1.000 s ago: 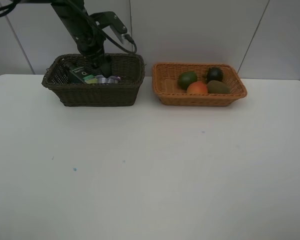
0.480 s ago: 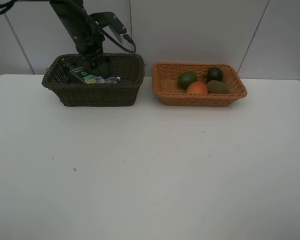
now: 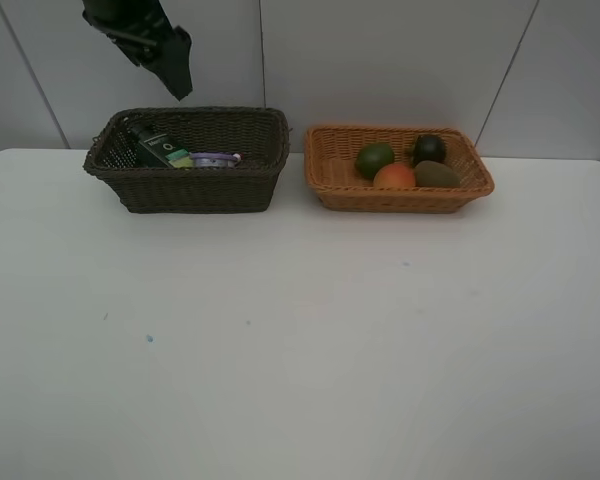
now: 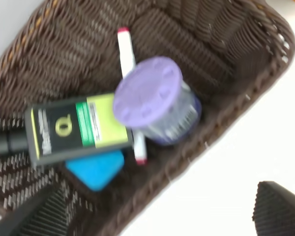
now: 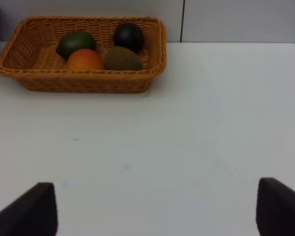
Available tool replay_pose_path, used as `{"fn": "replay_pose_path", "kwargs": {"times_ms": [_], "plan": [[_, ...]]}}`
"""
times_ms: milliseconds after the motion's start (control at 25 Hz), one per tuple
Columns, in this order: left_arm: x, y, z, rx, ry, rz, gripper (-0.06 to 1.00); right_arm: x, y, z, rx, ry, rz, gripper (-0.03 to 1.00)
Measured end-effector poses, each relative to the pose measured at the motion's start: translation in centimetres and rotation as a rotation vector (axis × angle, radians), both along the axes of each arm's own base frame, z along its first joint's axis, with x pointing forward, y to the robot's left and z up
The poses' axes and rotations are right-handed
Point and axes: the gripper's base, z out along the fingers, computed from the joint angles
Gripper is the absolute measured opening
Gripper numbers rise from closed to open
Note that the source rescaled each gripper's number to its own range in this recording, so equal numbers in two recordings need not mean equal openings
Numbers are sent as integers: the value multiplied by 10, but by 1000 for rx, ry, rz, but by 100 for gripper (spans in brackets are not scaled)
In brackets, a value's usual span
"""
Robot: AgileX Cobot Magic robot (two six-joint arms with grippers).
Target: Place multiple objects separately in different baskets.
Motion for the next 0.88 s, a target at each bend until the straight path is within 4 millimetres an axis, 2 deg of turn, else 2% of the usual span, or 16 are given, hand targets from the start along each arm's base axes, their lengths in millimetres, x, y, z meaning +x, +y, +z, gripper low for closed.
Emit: {"fn": "replay_pose_path", "kwargs": {"times_ms": [120, 240, 360, 480, 560, 680, 880], "plan": [[-21, 8, 29, -6, 3, 40, 94, 0, 0, 0, 1, 0, 0, 94], [-45, 18, 56, -19, -52, 63, 72, 0, 0, 0, 1, 0, 0, 94], [-79, 32, 79, -5, -104, 71, 60, 0, 0, 0, 1, 0, 0, 94], [-118, 54, 95, -9, -145, 98, 58, 0, 0, 0, 1, 0, 0, 94], [-149, 72, 102, -11, -173, 131, 62, 0, 0, 0, 1, 0, 0, 94], [-195, 100, 102, -12, -204, 200, 74, 0, 0, 0, 1, 0, 0, 94], [-281, 136, 92, 2, -310, 340, 77, 0, 0, 0, 1, 0, 0, 94]]}}
